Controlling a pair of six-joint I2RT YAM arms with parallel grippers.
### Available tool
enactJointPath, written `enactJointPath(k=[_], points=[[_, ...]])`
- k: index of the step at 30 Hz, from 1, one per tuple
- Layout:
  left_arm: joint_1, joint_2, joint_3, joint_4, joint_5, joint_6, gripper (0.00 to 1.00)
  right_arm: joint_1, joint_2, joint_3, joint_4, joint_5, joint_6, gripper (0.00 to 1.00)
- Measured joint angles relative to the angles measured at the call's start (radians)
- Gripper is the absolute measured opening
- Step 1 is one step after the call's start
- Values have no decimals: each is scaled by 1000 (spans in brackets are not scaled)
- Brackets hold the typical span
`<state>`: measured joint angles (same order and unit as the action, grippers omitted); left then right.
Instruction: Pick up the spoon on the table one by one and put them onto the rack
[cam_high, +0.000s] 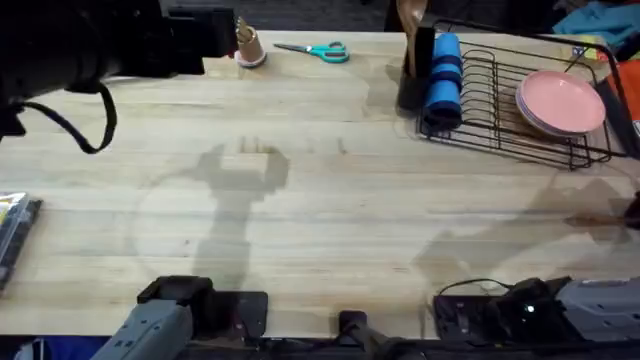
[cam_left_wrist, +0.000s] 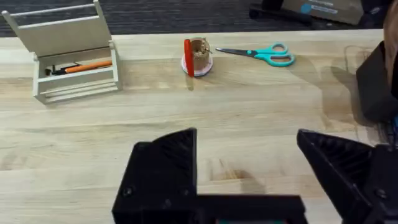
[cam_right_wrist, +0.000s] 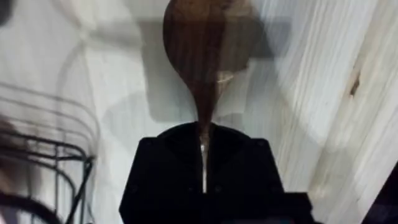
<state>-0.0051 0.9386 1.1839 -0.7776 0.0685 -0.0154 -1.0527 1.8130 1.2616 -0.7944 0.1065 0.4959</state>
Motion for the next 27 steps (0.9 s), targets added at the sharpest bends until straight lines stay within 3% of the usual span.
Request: enactJointPath(k=[14, 27], points=[[0, 0, 0, 0, 0, 0, 993, 16, -42, 136, -93, -18, -18, 33], [0, 0, 0, 0, 0, 0, 993, 161, -207, 257, -97, -20, -22, 33]])
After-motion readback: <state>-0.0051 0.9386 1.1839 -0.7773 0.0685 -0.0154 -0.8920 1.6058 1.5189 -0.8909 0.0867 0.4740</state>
